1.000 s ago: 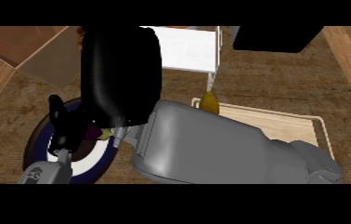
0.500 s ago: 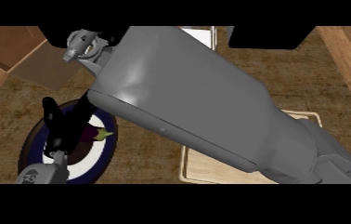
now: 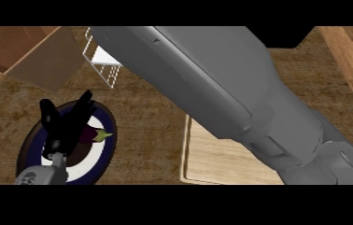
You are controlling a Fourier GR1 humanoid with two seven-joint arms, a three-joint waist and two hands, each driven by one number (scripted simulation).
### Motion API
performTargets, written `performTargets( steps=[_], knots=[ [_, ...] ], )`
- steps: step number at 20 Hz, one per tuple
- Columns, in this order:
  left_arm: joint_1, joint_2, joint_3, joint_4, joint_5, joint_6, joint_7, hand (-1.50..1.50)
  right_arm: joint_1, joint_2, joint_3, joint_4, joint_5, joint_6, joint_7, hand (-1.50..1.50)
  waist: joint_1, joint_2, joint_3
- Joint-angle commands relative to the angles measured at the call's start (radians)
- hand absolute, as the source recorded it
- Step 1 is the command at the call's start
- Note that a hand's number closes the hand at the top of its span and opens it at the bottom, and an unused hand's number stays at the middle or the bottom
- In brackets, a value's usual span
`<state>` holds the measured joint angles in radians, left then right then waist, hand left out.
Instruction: Pick the croissant from the tray and place it in the tiered shelf
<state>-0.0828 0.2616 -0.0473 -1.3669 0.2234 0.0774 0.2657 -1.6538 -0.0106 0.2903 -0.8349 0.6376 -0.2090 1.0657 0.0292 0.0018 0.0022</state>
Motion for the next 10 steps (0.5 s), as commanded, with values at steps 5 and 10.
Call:
performTargets(
  steps=[5, 10],
  knots=[
    [0.011, -0.003, 0.022, 0.085, 0.004, -0.029, -0.017, 0.0, -0.05, 0.008, -0.063, 0.218, 0.005, 0.008, -0.116, 1.5, -0.003, 0.007, -0.004],
    [0.011, -0.037, -0.009, 0.032, -0.025, 0.014, 0.018, 0.0, -0.04, 0.01, -0.082, 0.339, 0.018, -0.052, -0.208, 1.5, 0.011, 0.011, -0.004]
  ],
)
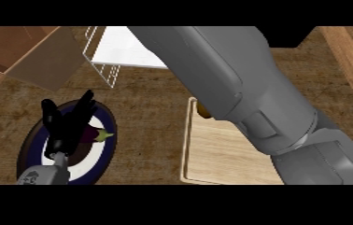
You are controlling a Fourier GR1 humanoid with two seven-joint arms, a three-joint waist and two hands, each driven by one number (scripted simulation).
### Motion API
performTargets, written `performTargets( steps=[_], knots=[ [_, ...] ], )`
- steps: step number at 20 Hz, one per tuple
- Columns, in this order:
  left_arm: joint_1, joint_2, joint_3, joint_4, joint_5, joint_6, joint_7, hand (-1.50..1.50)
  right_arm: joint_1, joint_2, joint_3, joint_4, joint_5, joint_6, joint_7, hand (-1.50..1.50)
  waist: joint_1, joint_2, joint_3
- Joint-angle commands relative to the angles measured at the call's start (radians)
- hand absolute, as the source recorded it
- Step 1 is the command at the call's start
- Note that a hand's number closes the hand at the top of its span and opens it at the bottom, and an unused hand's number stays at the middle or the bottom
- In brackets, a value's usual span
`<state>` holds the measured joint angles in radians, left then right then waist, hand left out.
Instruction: Pick the croissant from the tray and place it in the tiered shelf
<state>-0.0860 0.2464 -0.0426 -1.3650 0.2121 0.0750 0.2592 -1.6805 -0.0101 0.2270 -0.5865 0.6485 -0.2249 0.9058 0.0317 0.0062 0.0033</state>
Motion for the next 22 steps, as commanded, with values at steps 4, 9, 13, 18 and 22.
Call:
performTargets(
  steps=[4, 9, 13, 18, 22],
  knots=[
    [0.031, -0.015, -0.005, 0.049, -0.014, -0.013, -0.02, 0.0, -0.03, -0.01, -0.043, 0.155, 0.017, -0.061, -0.109, 1.5, 0.008, 0.007, -0.006],
    [-0.038, 0.022, 0.038, 0.049, 0.015, -0.034, 0.035, 0.0, 0.013, -0.007, -0.068, 0.214, 0.025, -0.147, -0.214, 1.5, 0.007, 0.009, -0.005],
    [0.068, 0.007, 0.021, -0.013, -0.001, -0.023, 0.012, 0.0, 0.006, 0.008, -0.076, 0.206, 0.026, -0.131, -0.237, 1.5, 0.005, 0.0, -0.004],
    [-0.001, -0.015, 0.01, 0.01, -0.026, 0.011, 0.052, 0.0, -0.011, 0.01, -0.102, 0.269, 0.01, -0.149, -0.28, 1.5, 0.009, 0.006, -0.005],
    [0.021, -0.009, 0.024, -0.012, -0.003, -0.013, 0.056, 0.0, -0.08, 0.009, -0.099, 0.299, 0.039, -0.084, -0.246, 1.5, 0.006, 0.003, -0.005]
  ],
)
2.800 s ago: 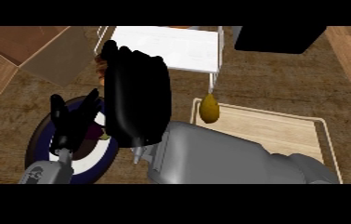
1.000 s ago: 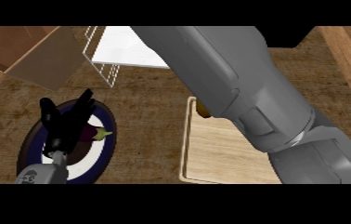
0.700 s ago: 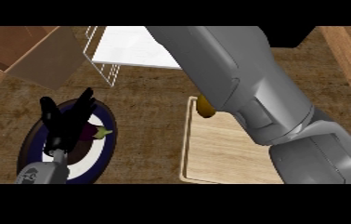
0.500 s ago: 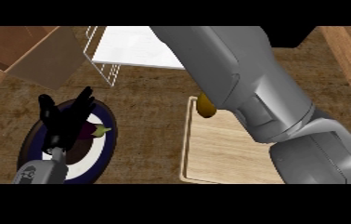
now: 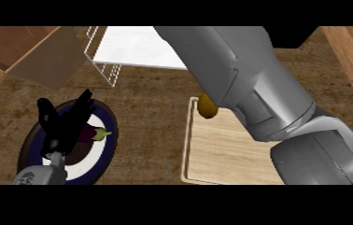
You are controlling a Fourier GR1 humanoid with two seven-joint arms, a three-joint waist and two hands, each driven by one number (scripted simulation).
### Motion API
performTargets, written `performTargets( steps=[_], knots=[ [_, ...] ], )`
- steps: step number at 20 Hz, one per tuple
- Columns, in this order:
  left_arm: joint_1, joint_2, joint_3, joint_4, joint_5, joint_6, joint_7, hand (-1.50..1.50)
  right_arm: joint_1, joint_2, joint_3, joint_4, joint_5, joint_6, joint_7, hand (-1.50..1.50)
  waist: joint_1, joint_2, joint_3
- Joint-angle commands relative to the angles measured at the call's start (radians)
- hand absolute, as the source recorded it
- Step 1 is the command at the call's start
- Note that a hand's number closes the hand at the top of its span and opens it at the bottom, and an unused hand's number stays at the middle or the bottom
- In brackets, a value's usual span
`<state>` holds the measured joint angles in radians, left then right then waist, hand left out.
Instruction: Pick the croissant from the tray and place it in the tiered shelf
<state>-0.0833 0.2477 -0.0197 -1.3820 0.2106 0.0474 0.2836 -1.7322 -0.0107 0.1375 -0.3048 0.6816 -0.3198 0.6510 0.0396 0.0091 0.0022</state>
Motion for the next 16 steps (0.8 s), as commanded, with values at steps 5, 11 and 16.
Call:
performTargets(
  steps=[5, 11, 16],
  knots=[
    [0.008, -0.011, 0.001, 0.047, -0.019, 0.003, -0.013, 0.0, 0.008, 0.007, -0.106, -0.033, -0.049, -0.237, 0.039, -1.5, -0.004, 0.004, -0.004],
    [0.021, -0.008, 0.01, 0.043, -0.012, -0.007, -0.006, 0.0, 0.011, -0.025, -0.218, -0.094, -0.15, -0.288, -0.034, -1.5, -0.003, 0.004, -0.004],
    [-0.013, 0.008, 0.028, 0.021, 0.0, -0.007, 0.044, 0.0, 0.049, 0.01, -0.294, -0.156, -0.224, -0.404, -0.098, -1.5, -0.008, 0.0, -0.003]
  ],
)
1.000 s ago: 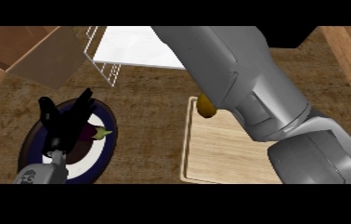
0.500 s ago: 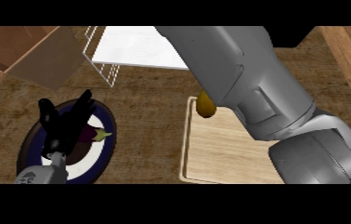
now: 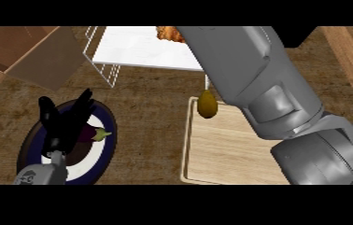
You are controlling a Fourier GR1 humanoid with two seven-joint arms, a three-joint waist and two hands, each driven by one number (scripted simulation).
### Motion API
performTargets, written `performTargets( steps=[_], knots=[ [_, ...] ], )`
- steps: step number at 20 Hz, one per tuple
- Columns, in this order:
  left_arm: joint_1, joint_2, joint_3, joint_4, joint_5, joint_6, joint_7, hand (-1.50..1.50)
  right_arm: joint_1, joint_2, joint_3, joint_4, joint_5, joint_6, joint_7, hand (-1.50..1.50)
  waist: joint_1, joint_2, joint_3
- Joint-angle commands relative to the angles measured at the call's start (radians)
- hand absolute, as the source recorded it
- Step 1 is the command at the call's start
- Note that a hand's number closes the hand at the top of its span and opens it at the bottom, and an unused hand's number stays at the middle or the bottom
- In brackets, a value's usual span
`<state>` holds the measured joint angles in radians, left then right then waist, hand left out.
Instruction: Pick the croissant from the tray and place it in the tiered shelf
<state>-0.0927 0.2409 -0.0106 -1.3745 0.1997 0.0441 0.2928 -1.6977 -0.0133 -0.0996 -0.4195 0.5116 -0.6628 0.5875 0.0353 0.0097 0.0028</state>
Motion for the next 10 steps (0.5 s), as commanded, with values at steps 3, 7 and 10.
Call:
performTargets(
  steps=[3, 7, 10],
  knots=[
    [0.05, -0.003, -0.004, 0.001, -0.008, -0.003, 0.0, 0.0, -0.008, -0.038, -0.072, -0.031, -0.027, -0.156, -0.015, -1.5, -0.001, -0.003, -0.004],
    [0.063, -0.015, -0.012, -0.041, -0.018, 0.023, 0.034, 0.0, -0.005, -0.113, -0.051, -0.014, 0.028, -0.178, 0.04, -1.5, -0.017, -0.01, -0.003],
    [0.03, 0.004, 0.027, 0.024, 0.002, -0.004, 0.011, 0.0, -0.005, -0.152, -0.047, -0.035, 0.058, -0.213, 0.103, -1.5, -0.037, -0.012, -0.004]
  ],
)
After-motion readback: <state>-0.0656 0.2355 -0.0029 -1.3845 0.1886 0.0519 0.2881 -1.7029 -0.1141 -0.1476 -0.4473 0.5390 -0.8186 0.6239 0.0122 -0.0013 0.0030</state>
